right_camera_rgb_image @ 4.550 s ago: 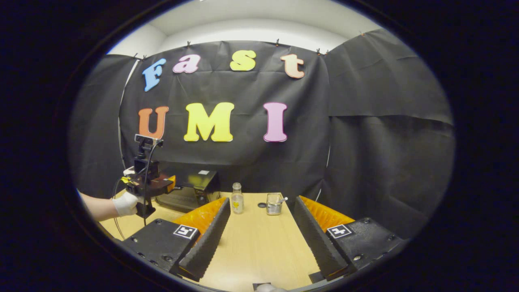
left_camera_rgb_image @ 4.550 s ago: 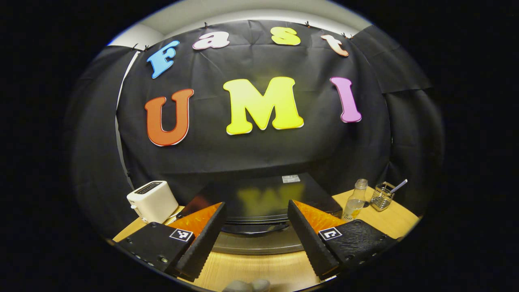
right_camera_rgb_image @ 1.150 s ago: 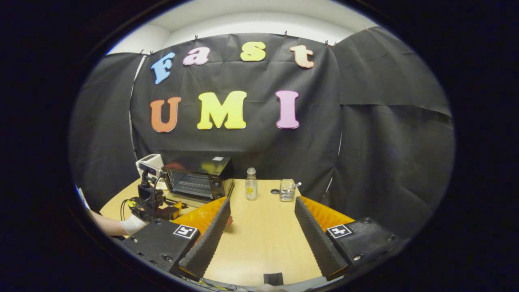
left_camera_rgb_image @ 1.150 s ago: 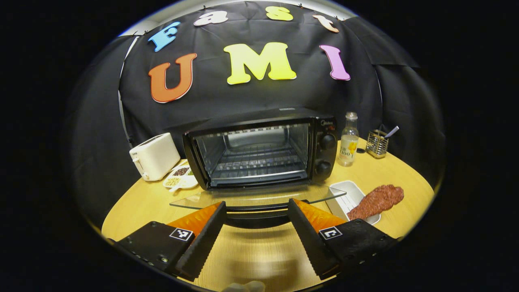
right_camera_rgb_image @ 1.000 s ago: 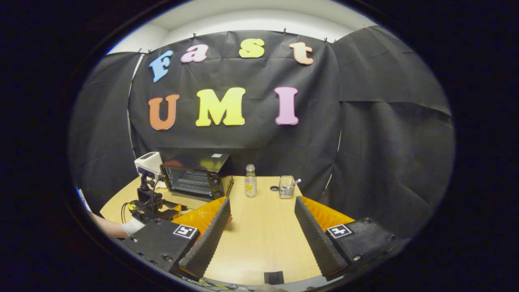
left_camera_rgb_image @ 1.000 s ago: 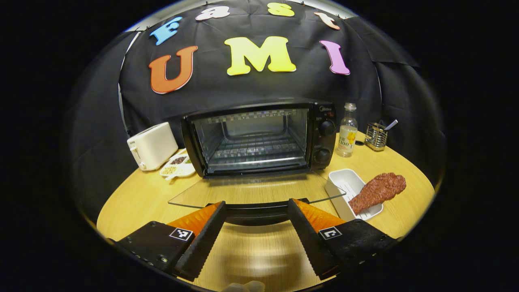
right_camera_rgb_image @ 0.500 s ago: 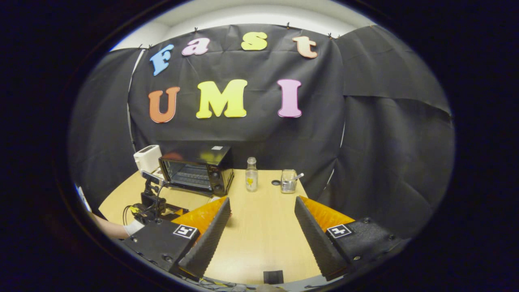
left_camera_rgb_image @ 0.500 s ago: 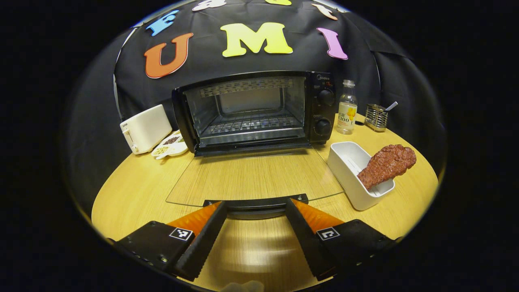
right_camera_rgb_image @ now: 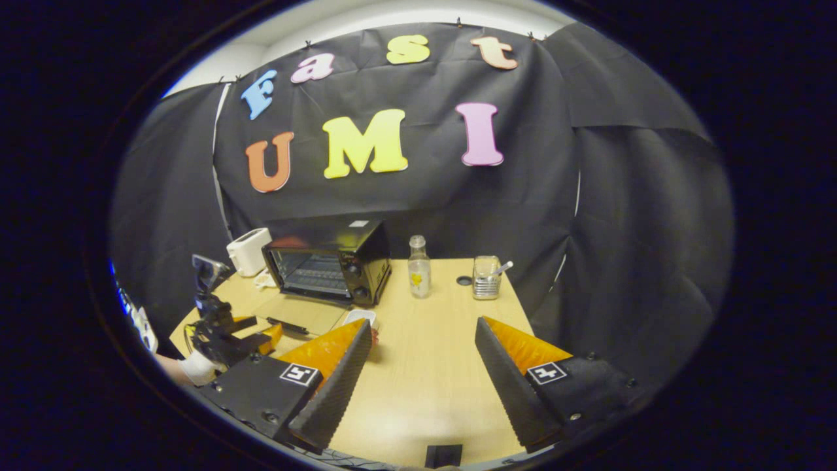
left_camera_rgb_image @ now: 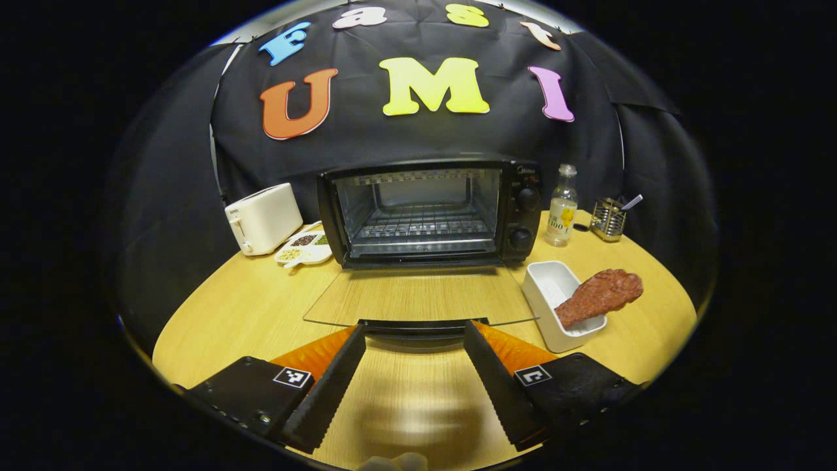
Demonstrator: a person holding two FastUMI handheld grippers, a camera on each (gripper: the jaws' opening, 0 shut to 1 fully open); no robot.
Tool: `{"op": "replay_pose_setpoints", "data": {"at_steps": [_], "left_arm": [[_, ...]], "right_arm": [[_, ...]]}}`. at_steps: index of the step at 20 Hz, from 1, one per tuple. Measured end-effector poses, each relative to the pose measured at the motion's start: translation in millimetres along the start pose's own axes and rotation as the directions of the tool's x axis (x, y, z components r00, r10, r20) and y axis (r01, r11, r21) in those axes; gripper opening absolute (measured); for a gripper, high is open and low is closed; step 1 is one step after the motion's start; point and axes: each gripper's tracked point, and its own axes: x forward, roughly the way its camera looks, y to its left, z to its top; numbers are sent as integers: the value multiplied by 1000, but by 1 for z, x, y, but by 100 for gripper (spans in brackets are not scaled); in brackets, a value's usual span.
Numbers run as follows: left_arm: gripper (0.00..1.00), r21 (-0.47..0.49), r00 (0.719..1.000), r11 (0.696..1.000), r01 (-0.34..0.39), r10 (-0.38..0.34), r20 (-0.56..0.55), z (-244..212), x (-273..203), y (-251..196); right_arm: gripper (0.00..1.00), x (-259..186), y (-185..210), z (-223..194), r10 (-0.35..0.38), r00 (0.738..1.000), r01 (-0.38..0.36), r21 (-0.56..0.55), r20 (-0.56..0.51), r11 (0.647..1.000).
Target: Open the electric oven with the left hand, put the food in, and close the electric oven.
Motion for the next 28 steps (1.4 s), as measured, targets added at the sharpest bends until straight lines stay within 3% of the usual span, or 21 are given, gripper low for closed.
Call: {"op": "replay_pose_setpoints", "data": {"at_steps": [2, 4, 5, 6, 8, 9, 12, 16, 17, 18, 19, 20, 21, 22, 24, 28], "left_arm": [[97, -8, 1000, 1000, -6, 6, 16, 10, -27, -6], [97, -18, 999, 1000, -24, 25, 24, 19, -56, -17], [97, -26, 999, 999, -33, 34, 22, 21, -67, -23], [97, -32, 999, 999, -43, 44, 26, 26, -79, -29], [97, -41, 997, 997, -68, 69, 23, 31, -98, -39], [96, -43, 997, 996, -79, 80, 20, 32, -106, -43], [97, -40, 991, 991, -129, 129, 18, 39, -124, -50], [97, -73, 985, 983, -171, 172, 8, 45, -135, -51], [97, -74, 984, 982, -175, 176, 10, 49, -138, -51], [97, -74, 984, 982, -174, 176, 15, 52, -141, -49], [97, -74, 984, 982, -174, 175, 17, 54, -141, -46], [96, -75, 985, 983, -168, 170, 20, 55, -141, -43], [97, -78, 986, 984, -161, 163, 21, 58, -141, -40], [97, -80, 989, 986, -144, 146, 23, 60, -140, -39], [97, -70, 995, 993, -99, 101, 21, 63, -138, -37], [97, 4, 999, 1000, 0, 0, 42, 68, -129, -31]], "right_arm": [[100, 28, 2, -19, 69, 996, -67, 35, -60, 997], [91, 60, 11, -38, 150, 980, -139, 88, -127, 986], [82, 74, 16, -48, 197, 967, -179, 120, -159, 977], [80, 91, 22, -57, 244, 951, -216, 155, -191, 964], [65, 120, 32, -74, 321, 913, -267, 223, -253, 937], [70, 136, 38, -79, 357, 894, -287, 265, -271, 921], [62, 165, 55, -96, 446, 836, -330, 357, -320, 874], [59, 185, 81, -117, 532, 761, -332, 480, -373, 812], [51, 188, 86, -120, 543, 750, -326, 504, -377, 800], [48, 192, 89, -121, 549, 746, -314, 528, -376, 789], [58, 196, 90, -120, 548, 750, -297, 550, -372, 780], [41, 200, 92, -117, 546, 754, -283, 571, -364, 771], [42, 204, 94, -114, 545, 761, -272, 589, -352, 761], [37, 208, 94, -112, 534, 771, -256, 599, -347, 759], [11, 211, 92, -113, 508, 785, -211, 619, -354, 757], [14, 205, 92, -102, 448, 828, -160, 624, -337, 765]]}}
